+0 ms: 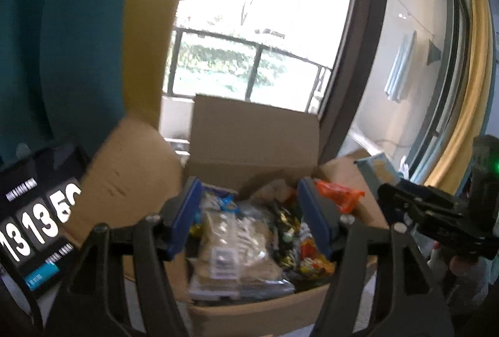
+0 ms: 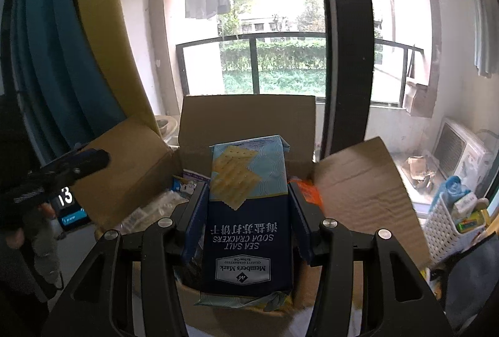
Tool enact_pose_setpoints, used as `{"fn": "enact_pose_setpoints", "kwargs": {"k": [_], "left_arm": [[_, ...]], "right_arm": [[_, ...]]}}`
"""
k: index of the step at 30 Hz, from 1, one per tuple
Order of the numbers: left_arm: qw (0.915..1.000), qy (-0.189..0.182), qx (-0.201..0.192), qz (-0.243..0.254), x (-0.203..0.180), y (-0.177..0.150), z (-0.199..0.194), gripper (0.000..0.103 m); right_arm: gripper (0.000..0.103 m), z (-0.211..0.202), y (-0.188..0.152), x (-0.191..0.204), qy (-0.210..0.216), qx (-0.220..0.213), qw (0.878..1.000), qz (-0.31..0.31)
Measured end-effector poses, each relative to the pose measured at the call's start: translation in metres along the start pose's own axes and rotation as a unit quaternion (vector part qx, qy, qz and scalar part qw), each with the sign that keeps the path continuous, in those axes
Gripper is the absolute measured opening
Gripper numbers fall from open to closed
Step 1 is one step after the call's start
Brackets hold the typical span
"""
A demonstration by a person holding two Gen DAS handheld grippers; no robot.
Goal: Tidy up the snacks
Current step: 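Lower the black-gold bag into the box and open the left tool, then lower the blue cracker box into the box and open the right tool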
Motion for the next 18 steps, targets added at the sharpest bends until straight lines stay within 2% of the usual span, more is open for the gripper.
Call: {"fn": "enact_pose_setpoints", "kwargs": {"k": [4,10,18], "left_arm": [[0.9995,0.031,-0.009,-0.004,0.021,0.008,0.000,0.066],[0.9983,0.048,-0.021,-0.025,0.047,0.019,-0.006,0.066],[0.9963,0.065,-0.017,-0.055,0.078,0.023,-0.004,0.067]], "right_arm": [[0.053,0.020,0.011,0.010,0.000,0.003,1.000,-0.008],[0.053,0.053,0.026,0.023,0.008,0.006,1.000,-0.016],[0.053,0.092,0.039,0.034,0.017,0.017,0.999,-0.023]]}}
Point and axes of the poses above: each gripper's, at about its wrist camera, not at the fingertips, and z roughly the way its jaws point, x to its left, y to its top, the point moved 8 cm from there along z, roughly the way its jaws point, and after that the axes turned 15 degrees about y, right-handed, at the moved point
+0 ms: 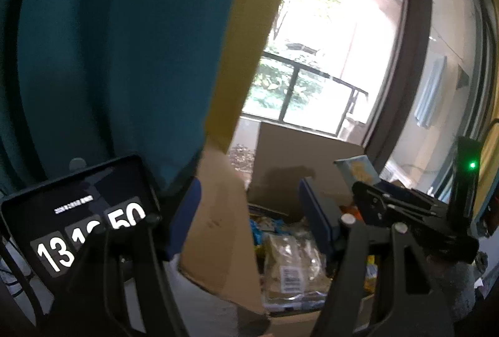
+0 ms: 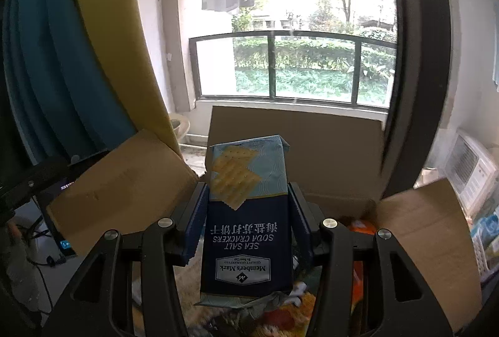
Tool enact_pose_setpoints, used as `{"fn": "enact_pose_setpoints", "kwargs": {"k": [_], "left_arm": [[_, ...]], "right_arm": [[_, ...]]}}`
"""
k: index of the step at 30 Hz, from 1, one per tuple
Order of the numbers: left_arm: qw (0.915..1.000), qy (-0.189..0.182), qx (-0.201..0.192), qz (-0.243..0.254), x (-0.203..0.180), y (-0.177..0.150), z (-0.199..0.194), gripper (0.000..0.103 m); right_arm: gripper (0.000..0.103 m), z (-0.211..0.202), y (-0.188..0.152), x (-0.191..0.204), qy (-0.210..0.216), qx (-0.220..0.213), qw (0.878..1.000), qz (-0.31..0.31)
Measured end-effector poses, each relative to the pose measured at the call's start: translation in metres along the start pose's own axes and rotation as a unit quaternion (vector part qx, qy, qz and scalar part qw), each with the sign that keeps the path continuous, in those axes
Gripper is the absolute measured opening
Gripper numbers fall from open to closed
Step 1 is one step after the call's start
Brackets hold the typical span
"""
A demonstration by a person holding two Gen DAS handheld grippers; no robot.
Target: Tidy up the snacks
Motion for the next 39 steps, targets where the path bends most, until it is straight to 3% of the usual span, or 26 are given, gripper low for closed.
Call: {"fn": "enact_pose_setpoints", "kwargs": {"k": [5,7,9,21,35,39], "left_arm": [[0.9999,0.009,0.005,-0.011,0.007,0.000,0.004,0.067],[0.9999,0.009,0.006,-0.008,0.004,-0.001,0.005,0.067],[0.9999,0.009,0.005,-0.004,0.000,-0.001,0.004,0.067],[0.9998,-0.005,-0.013,0.012,-0.016,-0.003,-0.020,0.069],[0.9984,-0.019,-0.023,0.049,-0.033,-0.025,-0.080,0.076],[0.9978,-0.020,-0.031,0.055,-0.034,-0.033,-0.103,0.083]], "right_arm": [[0.054,0.022,0.007,0.000,0.005,0.019,1.000,0.009],[0.063,0.027,0.006,-0.001,-0.001,0.025,1.000,0.008],[0.063,0.024,0.003,0.000,0.000,0.022,1.000,0.006],[0.063,-0.035,-0.007,0.005,-0.010,0.005,1.000,0.010],[0.063,-0.105,-0.039,0.036,-0.016,-0.010,1.000,0.003],[0.063,-0.117,-0.048,0.052,-0.013,-0.010,1.000,-0.004]]}}
Point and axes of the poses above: each gripper's, at about its wrist camera, not at the fingertips, and z roughly the way its jaws point, x to its left, y to its top, the point moved 8 cm from there along z, roughly the way its jaws point, and after that the axes turned 15 degrees about y, right-handed, at the moved point
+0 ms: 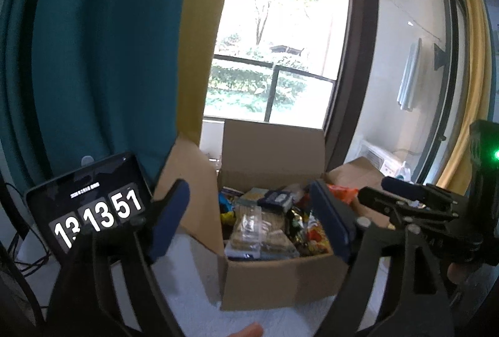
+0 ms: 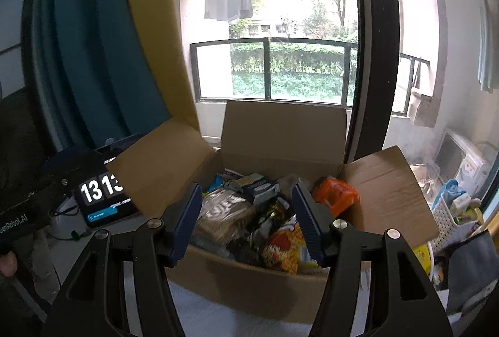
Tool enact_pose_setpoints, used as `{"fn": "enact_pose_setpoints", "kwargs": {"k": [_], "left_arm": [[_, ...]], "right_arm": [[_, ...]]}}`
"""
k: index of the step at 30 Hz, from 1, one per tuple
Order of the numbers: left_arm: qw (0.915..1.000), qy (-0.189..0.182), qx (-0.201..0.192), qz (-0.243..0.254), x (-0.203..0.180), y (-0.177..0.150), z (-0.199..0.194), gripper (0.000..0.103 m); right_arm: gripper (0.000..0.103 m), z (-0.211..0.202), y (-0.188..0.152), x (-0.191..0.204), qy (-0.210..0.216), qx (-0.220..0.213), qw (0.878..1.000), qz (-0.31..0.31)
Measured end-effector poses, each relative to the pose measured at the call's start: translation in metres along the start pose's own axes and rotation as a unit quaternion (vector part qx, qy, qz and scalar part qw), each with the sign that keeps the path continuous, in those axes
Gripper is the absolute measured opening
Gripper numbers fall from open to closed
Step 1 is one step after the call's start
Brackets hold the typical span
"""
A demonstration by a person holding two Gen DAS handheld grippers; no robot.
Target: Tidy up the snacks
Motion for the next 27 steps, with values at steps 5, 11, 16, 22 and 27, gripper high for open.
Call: {"fn": "enact_pose_setpoints", "kwargs": {"k": [5,11,16,22,27], "left_arm": [[1.0000,0.000,-0.006,0.004,-0.001,-0.009,-0.025,0.089],[0.9999,0.005,-0.010,0.010,0.000,-0.022,-0.050,0.096],[0.9997,0.015,-0.012,0.017,0.000,-0.037,-0.071,0.098],[0.9993,0.008,-0.021,0.031,-0.004,-0.058,-0.099,0.098],[0.9983,0.014,-0.041,0.039,-0.007,-0.073,-0.127,0.098]], "right_arm": [[0.063,-0.017,-0.010,0.016,0.001,-0.003,1.000,-0.012],[0.063,-0.043,-0.029,0.030,-0.004,-0.008,1.000,-0.016],[0.063,-0.062,-0.048,0.040,-0.010,-0.011,1.000,-0.020],[0.063,-0.084,-0.072,0.048,-0.017,-0.015,1.000,-0.018],[0.063,-0.099,-0.091,0.059,-0.016,-0.015,0.999,-0.025]]}}
Point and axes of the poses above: each gripper's, at about its wrist camera, not at the fingertips, and z roughly the way its jaws point, x to its left, y to its top, the point moved 8 cm from there along z, roughly the way its jaws point, and after that the axes turned 15 degrees about y, right-handed, at the moved point
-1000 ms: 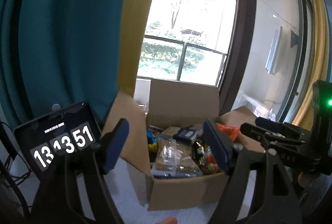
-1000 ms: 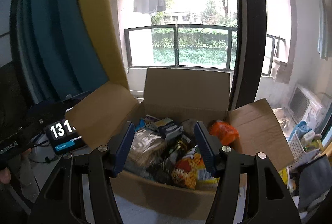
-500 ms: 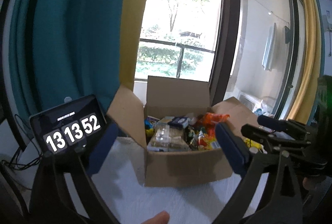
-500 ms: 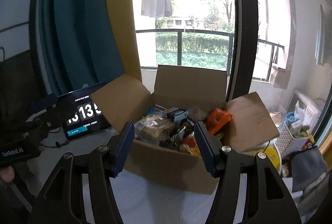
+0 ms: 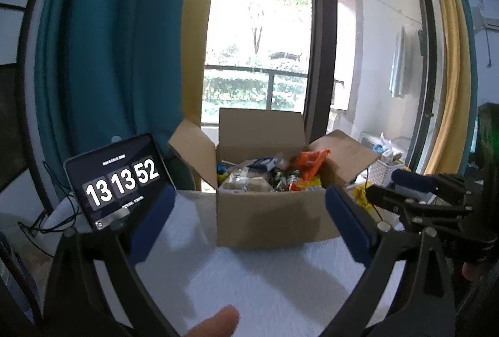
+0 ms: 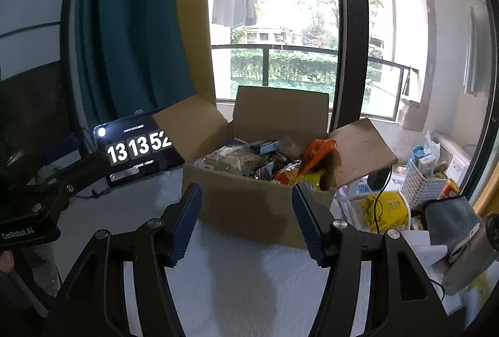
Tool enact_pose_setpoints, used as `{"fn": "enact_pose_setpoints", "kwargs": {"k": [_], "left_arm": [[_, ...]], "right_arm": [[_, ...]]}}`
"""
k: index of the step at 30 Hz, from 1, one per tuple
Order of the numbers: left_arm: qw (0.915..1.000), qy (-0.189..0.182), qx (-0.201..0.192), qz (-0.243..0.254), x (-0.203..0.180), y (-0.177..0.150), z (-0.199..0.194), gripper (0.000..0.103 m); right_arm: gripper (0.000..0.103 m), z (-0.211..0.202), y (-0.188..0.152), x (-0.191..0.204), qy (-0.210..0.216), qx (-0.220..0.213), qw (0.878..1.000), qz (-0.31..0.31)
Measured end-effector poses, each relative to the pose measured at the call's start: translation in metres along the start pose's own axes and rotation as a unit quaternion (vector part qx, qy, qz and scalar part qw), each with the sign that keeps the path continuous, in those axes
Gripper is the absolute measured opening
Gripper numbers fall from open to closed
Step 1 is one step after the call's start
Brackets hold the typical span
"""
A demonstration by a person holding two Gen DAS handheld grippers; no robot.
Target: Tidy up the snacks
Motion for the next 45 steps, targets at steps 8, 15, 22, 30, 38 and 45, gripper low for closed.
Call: {"fn": "enact_pose_setpoints", "kwargs": {"k": [8,15,22,30,38,45], "left_arm": [[0.9999,-0.010,-0.007,-0.004,0.000,-0.025,-0.033,0.098],[0.9990,0.006,-0.034,-0.028,0.010,-0.044,-0.063,0.098],[0.9978,0.013,-0.058,-0.029,0.019,-0.059,-0.091,0.098],[0.9967,0.023,-0.077,-0.013,0.029,-0.066,-0.108,0.098],[0.9957,0.027,-0.085,-0.023,0.035,-0.060,-0.115,0.098],[0.9957,0.028,-0.084,-0.029,0.038,-0.056,-0.115,0.098]], "right_arm": [[0.067,-0.028,-0.023,0.019,-0.008,-0.018,1.000,-0.015],[0.069,-0.060,-0.045,0.041,-0.019,-0.055,0.998,-0.029],[0.069,-0.079,-0.074,0.045,-0.043,-0.053,0.998,-0.014],[0.070,-0.108,-0.086,0.048,-0.071,-0.066,0.995,-0.012],[0.070,-0.120,-0.080,0.050,-0.081,-0.076,0.994,-0.021],[0.070,-0.117,-0.080,0.047,-0.084,-0.070,0.994,-0.021]]}}
Point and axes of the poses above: each gripper's, at about its wrist camera, not at the fingertips, and z roughly the way its jaws point, x to its left, y to its top, the point moved 8 cm from there along z, roughly the way its jaws point, and after that the axes turned 15 degrees about y, right-handed, at the moved point
